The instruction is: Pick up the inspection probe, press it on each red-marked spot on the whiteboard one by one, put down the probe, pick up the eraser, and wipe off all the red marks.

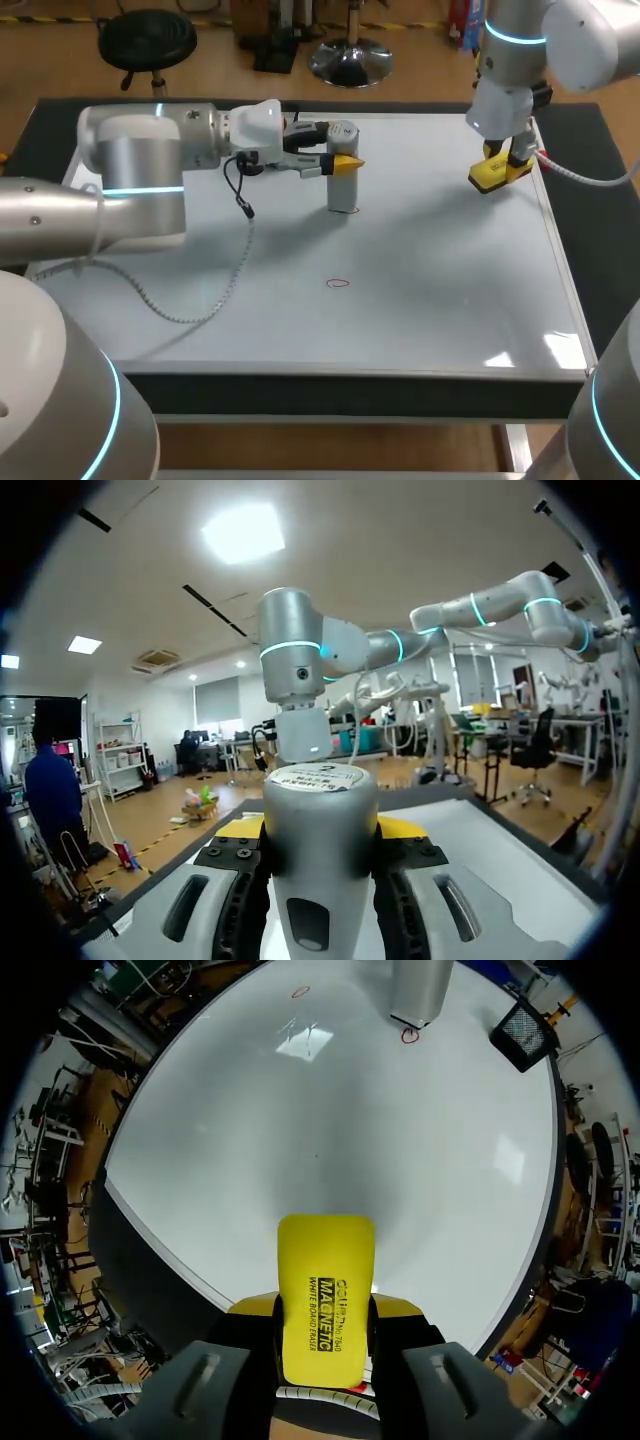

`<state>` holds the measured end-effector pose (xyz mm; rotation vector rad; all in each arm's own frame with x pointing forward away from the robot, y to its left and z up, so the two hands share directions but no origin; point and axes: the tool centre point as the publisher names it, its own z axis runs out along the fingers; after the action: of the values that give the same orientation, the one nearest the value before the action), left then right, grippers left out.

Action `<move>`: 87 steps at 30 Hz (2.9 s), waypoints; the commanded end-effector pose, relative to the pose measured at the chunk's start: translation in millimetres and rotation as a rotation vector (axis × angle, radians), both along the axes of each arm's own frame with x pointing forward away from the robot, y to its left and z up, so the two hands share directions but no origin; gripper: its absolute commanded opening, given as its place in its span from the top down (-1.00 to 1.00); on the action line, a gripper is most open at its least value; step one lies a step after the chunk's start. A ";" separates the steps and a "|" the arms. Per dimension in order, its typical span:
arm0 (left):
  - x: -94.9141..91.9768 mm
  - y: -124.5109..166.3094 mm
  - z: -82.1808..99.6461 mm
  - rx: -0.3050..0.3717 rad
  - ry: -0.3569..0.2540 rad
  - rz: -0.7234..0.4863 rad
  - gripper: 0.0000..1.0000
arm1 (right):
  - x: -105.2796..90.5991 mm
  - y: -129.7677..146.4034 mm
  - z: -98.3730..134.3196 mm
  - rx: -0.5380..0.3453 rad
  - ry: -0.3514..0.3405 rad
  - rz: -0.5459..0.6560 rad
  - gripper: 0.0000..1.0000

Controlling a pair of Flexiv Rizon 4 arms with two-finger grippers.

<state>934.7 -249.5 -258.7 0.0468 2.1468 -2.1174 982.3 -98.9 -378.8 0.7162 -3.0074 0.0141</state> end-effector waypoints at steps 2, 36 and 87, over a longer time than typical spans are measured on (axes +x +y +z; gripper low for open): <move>9.9 -4.3 -4.6 0.000 0.006 -0.014 1.00 | 0.3 -0.6 0.8 -0.002 0.001 0.001 1.00; 18.1 -14.5 -17.6 0.024 0.036 -0.019 1.00 | 0.3 -0.6 0.8 -0.002 0.001 0.001 1.00; 67.5 -9.4 64.5 0.045 -0.012 -0.143 1.00 | 0.3 -0.6 0.8 -0.002 0.001 0.001 1.00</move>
<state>990.0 -257.4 -199.1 0.1668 2.2084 -2.1297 982.4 -98.9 -378.9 0.7160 -3.0075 0.0142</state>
